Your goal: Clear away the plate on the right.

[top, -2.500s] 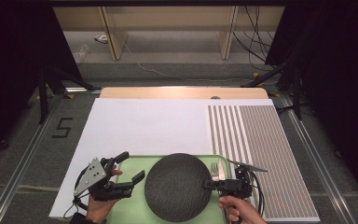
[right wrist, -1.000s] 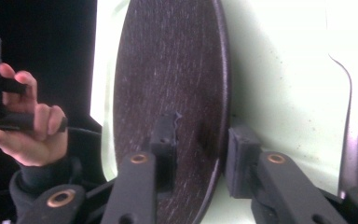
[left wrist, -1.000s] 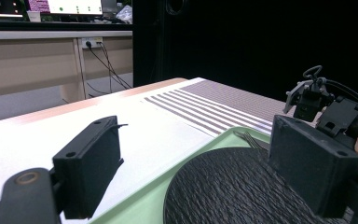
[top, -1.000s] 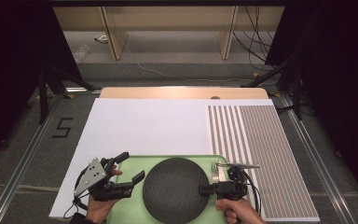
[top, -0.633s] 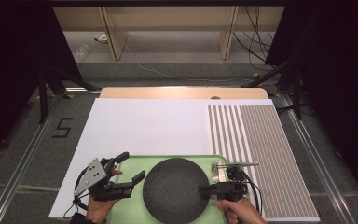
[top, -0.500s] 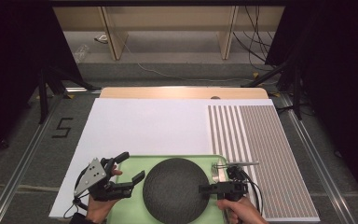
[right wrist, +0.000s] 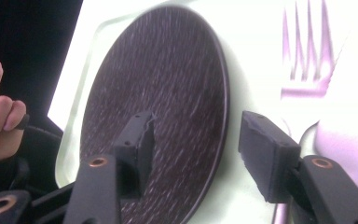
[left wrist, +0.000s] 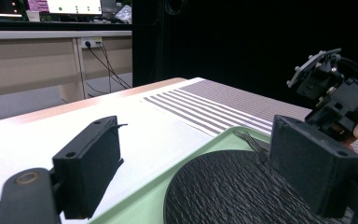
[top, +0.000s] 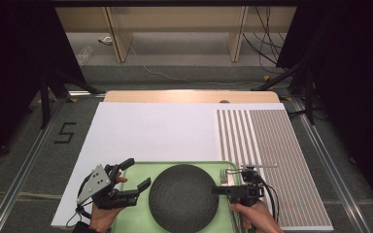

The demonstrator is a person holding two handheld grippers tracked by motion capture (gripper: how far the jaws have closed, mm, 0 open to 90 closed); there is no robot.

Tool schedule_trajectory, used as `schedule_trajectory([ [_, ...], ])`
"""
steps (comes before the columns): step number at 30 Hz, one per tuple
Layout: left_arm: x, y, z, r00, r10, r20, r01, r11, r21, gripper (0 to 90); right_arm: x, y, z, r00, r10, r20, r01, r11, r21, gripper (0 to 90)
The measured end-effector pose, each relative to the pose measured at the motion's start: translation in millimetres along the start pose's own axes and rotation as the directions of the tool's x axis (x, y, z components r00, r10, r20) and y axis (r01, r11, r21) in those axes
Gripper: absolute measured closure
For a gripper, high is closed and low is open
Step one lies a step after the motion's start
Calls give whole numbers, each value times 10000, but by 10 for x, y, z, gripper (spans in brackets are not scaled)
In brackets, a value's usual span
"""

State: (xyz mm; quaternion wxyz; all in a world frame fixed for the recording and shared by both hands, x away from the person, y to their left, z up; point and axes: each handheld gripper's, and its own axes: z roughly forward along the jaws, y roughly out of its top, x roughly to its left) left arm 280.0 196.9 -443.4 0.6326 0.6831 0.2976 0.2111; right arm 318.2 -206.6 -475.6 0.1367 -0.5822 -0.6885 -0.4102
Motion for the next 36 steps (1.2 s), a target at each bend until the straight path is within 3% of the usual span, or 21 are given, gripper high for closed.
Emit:
schedule_trajectory([
  [5, 0, -2, -1, 10000, -2, 12, 2, 10000, 3, 163, 36, 31, -81, 9979, -603, 223, 616, 9961, -637, 429],
  [12, 0, -2, -1, 10000, -23, 35, 23, 10000, 11, 163, 102, 58, -182, 9858, -1571, 594, 1643, 9751, -1487, 389],
  [16, 3, -2, 3, 10000, -42, 49, 42, 10000, 14, 162, 142, 57, -219, 9680, -2296, 1015, 2449, 9523, -1818, 372],
  [26, 6, -2, 6, 10000, -37, 91, 37, 10000, 63, 161, 202, 60, -300, 9398, -3131, 1370, 3388, 9066, -2518, 323],
  [33, 9, -2, 8, 9999, -57, 114, 56, 9999, 91, 160, 249, 47, -347, 9082, -3776, 1805, 4158, 8632, -2863, 280],
  [36, 7, -1, 8, 9999, -60, 117, 59, 9999, 106, 160, 266, 40, -354, 9006, -3931, 1853, 4326, 8518, -2955, 256],
])
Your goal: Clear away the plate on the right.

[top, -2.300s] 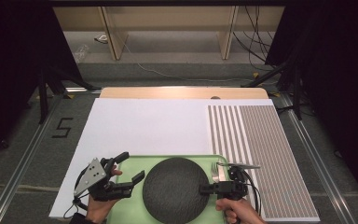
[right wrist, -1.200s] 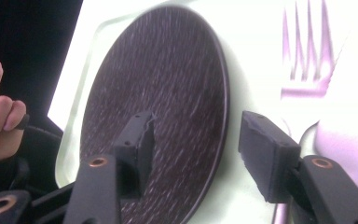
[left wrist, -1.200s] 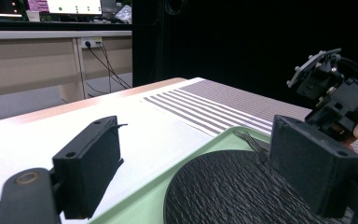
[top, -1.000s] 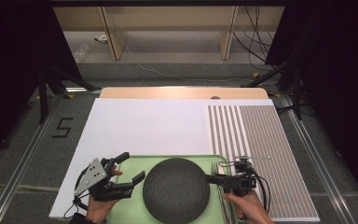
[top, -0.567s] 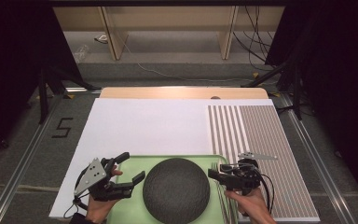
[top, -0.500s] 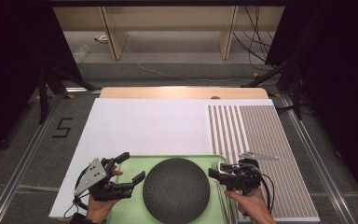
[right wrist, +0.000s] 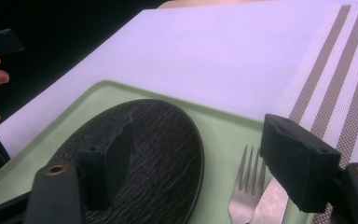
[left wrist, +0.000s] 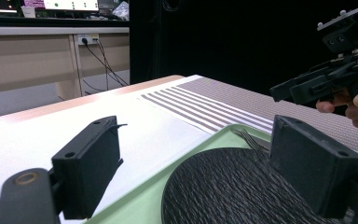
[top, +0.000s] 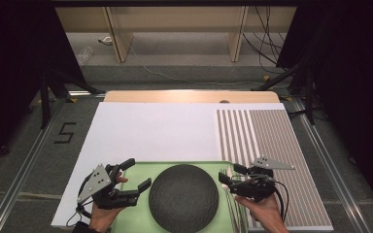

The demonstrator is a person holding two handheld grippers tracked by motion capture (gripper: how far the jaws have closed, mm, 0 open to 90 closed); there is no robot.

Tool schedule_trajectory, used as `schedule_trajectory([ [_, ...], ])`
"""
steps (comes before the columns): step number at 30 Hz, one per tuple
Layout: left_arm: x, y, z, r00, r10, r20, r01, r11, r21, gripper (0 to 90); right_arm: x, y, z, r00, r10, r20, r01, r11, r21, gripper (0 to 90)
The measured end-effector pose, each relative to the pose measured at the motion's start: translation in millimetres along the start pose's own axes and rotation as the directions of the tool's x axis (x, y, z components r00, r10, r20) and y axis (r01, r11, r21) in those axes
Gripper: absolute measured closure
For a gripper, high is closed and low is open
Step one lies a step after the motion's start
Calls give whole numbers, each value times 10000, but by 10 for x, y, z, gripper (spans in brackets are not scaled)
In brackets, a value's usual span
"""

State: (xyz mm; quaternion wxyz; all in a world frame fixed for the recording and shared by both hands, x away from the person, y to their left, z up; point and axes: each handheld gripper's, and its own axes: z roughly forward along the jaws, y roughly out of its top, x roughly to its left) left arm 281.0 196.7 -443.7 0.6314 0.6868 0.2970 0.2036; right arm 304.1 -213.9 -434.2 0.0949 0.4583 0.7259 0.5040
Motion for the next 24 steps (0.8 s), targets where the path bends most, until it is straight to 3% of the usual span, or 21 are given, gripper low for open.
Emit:
schedule_trajectory([
  [7, 1, -1, 4, 10000, -3, 14, 3, 10000, 24, 160, 45, 7, -20, 9979, -642, 80, 643, 9976, -238, 230],
  [24, -1, -1, 1, 10000, -11, 35, 11, 10000, 31, 160, 97, 9, -65, 9897, -1411, 259, 1426, 9876, -652, 219],
])
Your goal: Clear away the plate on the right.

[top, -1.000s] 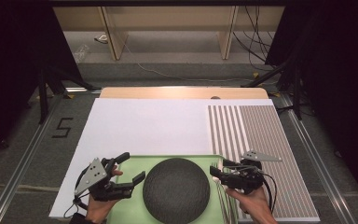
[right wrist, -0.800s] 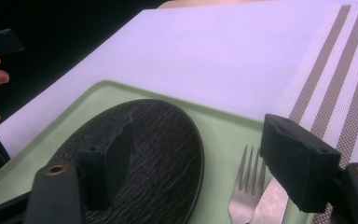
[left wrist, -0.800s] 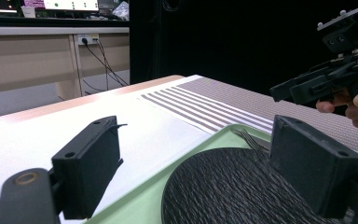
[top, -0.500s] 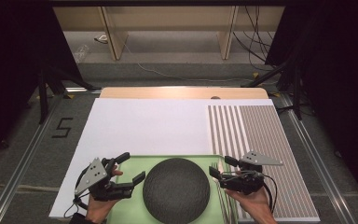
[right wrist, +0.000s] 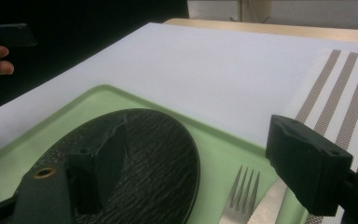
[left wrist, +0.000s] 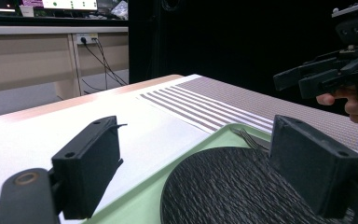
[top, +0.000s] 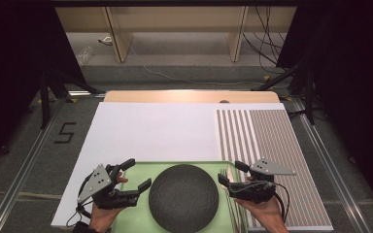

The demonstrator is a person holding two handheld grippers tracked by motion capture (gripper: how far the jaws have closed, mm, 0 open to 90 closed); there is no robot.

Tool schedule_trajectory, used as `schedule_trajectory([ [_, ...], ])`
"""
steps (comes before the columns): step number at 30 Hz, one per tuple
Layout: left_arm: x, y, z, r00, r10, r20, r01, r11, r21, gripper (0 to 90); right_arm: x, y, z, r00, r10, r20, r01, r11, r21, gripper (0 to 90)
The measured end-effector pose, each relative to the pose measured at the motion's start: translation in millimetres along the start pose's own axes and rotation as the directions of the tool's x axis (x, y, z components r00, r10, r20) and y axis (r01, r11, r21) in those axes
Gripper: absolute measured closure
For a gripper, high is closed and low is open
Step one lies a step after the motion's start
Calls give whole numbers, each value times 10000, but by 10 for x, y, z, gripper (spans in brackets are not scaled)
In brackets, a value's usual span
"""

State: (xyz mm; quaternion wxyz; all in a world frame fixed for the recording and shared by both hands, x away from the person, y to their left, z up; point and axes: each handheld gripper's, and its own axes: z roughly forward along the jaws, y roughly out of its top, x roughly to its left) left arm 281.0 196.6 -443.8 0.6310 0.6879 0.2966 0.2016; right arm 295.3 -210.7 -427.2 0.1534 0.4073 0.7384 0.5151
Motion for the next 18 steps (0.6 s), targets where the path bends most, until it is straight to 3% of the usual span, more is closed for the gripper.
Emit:
schedule_trajectory([
  [5, 2, 1, 2, 10000, 2, -6, -2, 10000, -5, 160, 17, 1, -17, 9998, -210, 43, 210, 9996, -171, 214],
  [18, 3, 3, 4, 10000, 7, -3, -7, 10000, -18, 160, 20, 4, -32, 9997, -228, 30, 229, 9992, -328, 211],
])
